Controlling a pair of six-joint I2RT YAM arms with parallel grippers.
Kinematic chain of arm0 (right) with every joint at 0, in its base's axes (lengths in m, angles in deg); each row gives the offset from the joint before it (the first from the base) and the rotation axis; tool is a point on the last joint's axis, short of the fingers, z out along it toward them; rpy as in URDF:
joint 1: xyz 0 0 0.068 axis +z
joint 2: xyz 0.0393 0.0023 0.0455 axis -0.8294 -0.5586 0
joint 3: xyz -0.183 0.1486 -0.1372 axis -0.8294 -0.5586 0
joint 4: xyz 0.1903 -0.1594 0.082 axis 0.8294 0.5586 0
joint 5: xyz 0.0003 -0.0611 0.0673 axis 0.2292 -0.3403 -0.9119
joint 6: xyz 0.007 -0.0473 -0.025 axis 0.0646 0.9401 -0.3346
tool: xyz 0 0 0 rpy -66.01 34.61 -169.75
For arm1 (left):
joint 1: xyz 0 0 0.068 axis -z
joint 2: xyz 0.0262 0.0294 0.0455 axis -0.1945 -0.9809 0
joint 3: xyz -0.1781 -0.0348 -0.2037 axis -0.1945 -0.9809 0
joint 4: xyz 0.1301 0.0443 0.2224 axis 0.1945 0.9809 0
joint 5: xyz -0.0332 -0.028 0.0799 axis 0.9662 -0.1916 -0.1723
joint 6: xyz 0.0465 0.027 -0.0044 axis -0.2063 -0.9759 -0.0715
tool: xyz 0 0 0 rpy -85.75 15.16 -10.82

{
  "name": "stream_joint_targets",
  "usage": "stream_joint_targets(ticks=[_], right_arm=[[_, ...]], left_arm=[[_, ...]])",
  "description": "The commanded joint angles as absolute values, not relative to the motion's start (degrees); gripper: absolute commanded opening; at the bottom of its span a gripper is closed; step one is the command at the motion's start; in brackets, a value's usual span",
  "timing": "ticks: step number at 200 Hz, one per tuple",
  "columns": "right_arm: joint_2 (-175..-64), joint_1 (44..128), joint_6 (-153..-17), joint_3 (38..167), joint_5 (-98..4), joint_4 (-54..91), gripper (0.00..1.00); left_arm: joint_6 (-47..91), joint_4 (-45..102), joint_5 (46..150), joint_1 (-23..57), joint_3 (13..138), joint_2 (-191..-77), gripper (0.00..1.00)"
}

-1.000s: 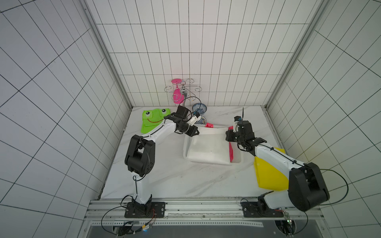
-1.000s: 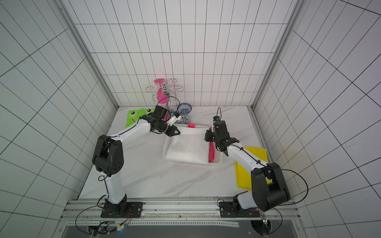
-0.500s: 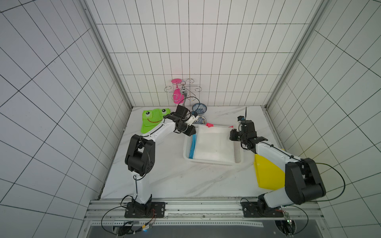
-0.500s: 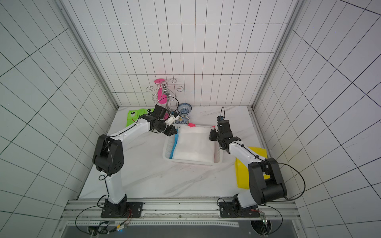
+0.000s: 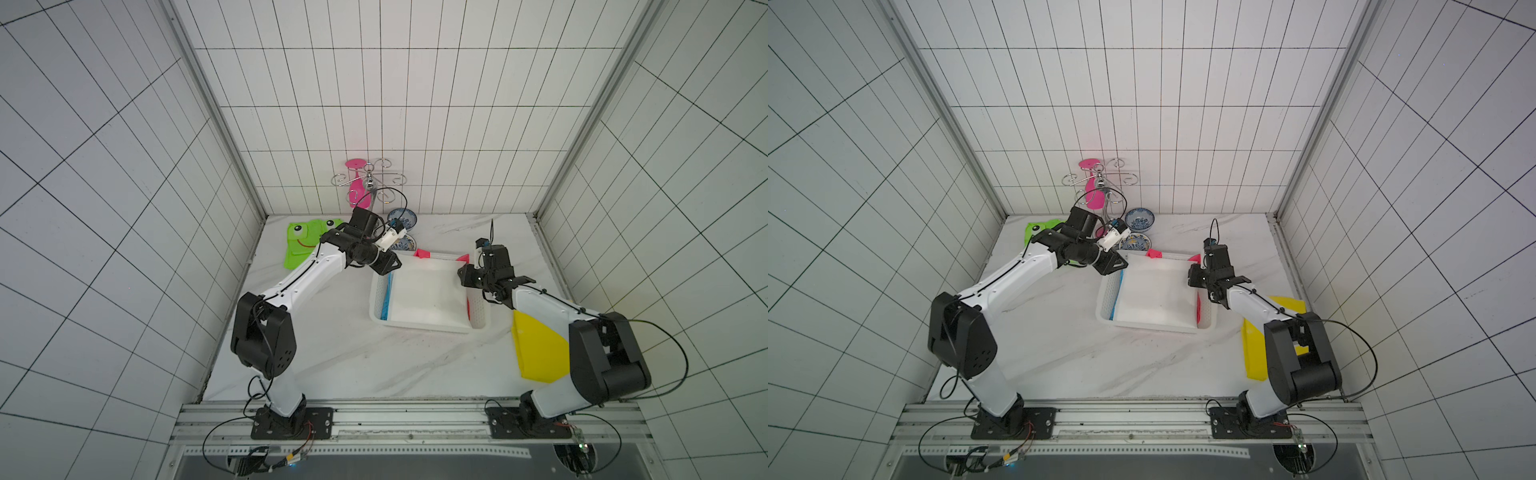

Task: Put the folded raincoat in the basket
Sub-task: Place the raincoat in the basket.

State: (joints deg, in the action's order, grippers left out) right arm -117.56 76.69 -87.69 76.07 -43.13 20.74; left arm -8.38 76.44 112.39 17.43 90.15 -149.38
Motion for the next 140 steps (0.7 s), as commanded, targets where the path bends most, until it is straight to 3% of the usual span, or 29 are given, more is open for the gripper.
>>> stream_joint_targets(ticks=[1, 21, 52, 87, 112, 140], right_arm=[[-112.05, 76.96, -88.61, 79.93, -40.39, 29.05, 0.36], [-107.97, 76.92, -88.29, 82.72, -44.1, 37.92, 0.4], [-103.96, 76.96, -85.8, 83.24, -64.28, 47.87, 0.41], [-103.53, 79.27, -88.64, 78.49, -83.89, 48.15, 0.39], [-106.27, 80.91, -89.19, 76.04, -87.05, 46.03, 0.39], [-112.54, 80.59, -90.13, 75.5, -79.74, 45.47, 0.35]], left_arm=[[-11.25, 74.61, 113.09, 20.36, 87.01, -149.8, 0.31], [-13.42, 74.08, 115.05, 21.55, 85.43, -150.17, 0.32], [-19.34, 76.27, 119.5, 22.91, 83.05, -150.28, 0.35], [-26.24, 76.18, 120.21, 24.11, 77.51, -148.67, 0.34], [-27.9, 75.1, 118.55, 24.29, 74.94, -148.73, 0.33], [-27.28, 72.72, 114.53, 24.23, 73.89, -150.49, 0.32]])
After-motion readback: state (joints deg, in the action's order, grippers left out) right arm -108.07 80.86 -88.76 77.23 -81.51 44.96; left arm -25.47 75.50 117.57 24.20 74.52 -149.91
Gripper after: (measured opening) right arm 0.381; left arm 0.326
